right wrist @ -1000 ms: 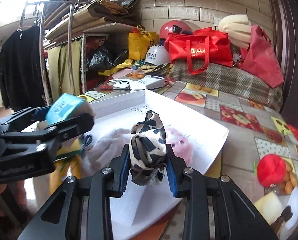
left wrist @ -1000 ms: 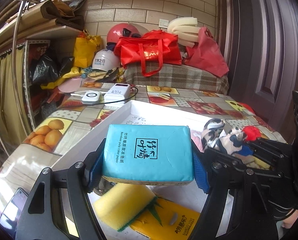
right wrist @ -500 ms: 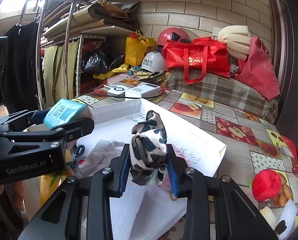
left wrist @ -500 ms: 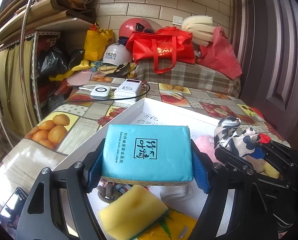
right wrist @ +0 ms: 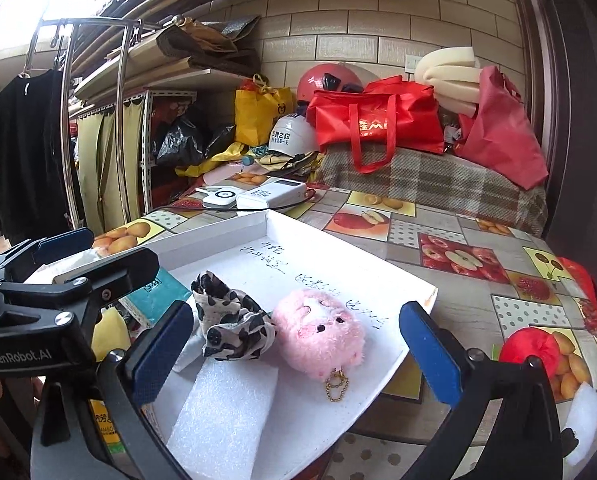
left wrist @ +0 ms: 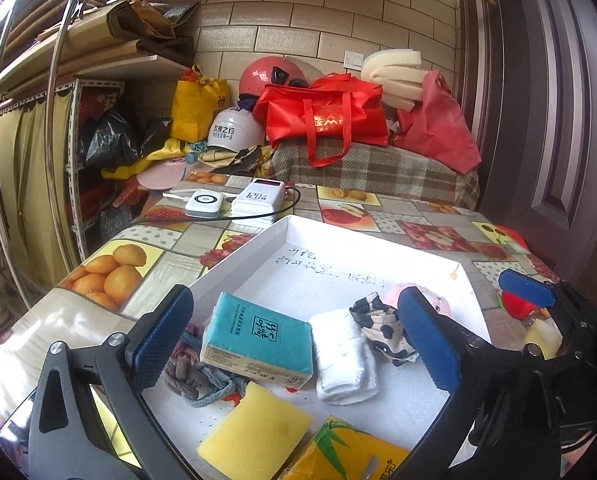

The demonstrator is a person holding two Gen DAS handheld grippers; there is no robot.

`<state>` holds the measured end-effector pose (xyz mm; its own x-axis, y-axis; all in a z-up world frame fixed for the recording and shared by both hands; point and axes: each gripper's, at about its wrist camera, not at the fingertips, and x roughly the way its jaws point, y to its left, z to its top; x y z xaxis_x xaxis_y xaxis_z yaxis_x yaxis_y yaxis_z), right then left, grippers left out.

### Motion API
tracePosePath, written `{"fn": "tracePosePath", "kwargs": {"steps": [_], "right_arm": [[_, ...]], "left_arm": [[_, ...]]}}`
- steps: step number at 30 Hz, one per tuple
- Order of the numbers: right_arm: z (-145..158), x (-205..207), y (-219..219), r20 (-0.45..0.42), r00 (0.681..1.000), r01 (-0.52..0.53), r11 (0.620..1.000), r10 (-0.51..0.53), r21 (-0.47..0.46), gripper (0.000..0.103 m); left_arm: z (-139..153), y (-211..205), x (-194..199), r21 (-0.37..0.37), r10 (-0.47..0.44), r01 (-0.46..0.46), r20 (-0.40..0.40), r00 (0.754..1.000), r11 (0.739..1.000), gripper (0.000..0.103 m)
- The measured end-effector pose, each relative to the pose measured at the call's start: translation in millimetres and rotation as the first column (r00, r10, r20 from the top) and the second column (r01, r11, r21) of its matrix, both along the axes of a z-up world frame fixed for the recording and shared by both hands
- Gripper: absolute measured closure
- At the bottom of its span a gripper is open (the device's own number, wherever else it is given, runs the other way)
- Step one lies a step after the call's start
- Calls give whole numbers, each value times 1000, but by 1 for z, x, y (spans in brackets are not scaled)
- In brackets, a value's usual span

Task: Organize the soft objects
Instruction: 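Move both tools back toward the remaining items on the table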

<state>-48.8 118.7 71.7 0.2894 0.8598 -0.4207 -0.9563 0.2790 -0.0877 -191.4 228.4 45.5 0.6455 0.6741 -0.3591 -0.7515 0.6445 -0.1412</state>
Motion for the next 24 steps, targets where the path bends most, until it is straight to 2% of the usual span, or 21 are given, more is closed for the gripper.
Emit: {"fn": "tracePosePath", "kwargs": {"steps": [18, 24], "right_arm": [[2, -3, -6, 18, 1000, 17, 999, -17, 36, 0], [5, -7, -28, 42, 998, 41, 995, -45, 96, 0]], "left_arm": [[1, -5, 0, 23, -4, 3, 3, 1000, 1000, 0], [8, -25, -5, 96, -12, 9, 34, 999, 995, 0]]}}
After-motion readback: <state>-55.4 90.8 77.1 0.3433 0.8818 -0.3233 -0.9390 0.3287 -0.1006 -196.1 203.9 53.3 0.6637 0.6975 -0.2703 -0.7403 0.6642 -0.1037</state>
